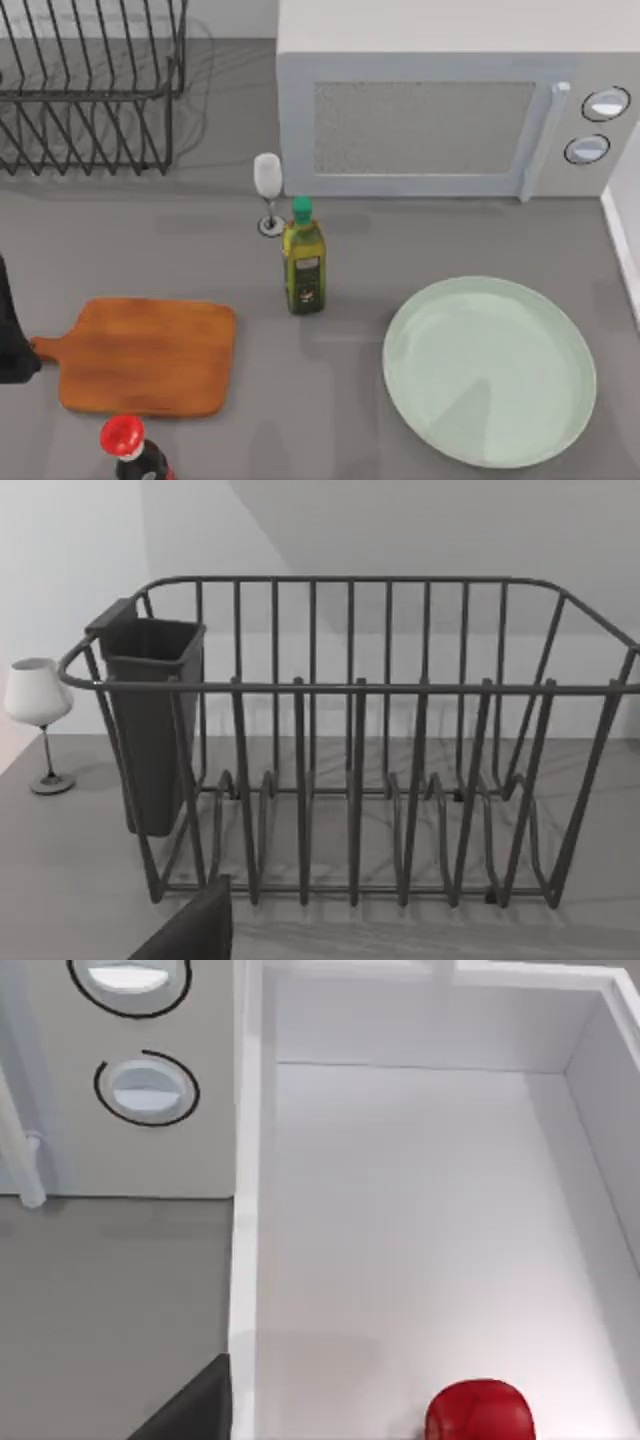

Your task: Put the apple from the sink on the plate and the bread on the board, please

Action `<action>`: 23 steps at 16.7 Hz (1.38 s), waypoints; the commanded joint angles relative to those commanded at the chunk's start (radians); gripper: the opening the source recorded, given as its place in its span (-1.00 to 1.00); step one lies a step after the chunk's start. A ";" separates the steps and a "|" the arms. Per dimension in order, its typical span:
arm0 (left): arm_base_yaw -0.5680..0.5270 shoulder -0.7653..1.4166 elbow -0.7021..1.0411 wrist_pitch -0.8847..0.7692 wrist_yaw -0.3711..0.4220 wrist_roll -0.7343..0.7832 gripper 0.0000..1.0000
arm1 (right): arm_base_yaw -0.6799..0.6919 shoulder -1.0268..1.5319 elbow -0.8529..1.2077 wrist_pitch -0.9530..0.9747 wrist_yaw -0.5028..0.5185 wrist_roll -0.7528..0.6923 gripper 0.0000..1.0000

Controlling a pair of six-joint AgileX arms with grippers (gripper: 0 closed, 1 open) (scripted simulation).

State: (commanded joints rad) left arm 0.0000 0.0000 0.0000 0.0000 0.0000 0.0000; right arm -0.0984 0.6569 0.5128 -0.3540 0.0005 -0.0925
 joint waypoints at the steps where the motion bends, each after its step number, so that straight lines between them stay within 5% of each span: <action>1: 0.000 0.000 0.000 0.000 0.000 0.000 1.00 | -0.014 0.104 0.074 -0.051 0.000 -0.013 1.00; 13: 0.000 0.000 0.000 0.000 0.000 0.000 1.00 | -0.164 1.229 0.854 -0.588 0.001 -0.154 1.00; 23: 0.000 0.000 0.000 0.000 0.000 0.000 1.00 | -0.178 1.370 0.953 -0.654 0.001 -0.171 1.00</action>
State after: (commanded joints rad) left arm 0.0000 0.0000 0.0000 0.0000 0.0000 0.0000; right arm -0.2764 2.0266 1.4655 -1.0084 0.0018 -0.2639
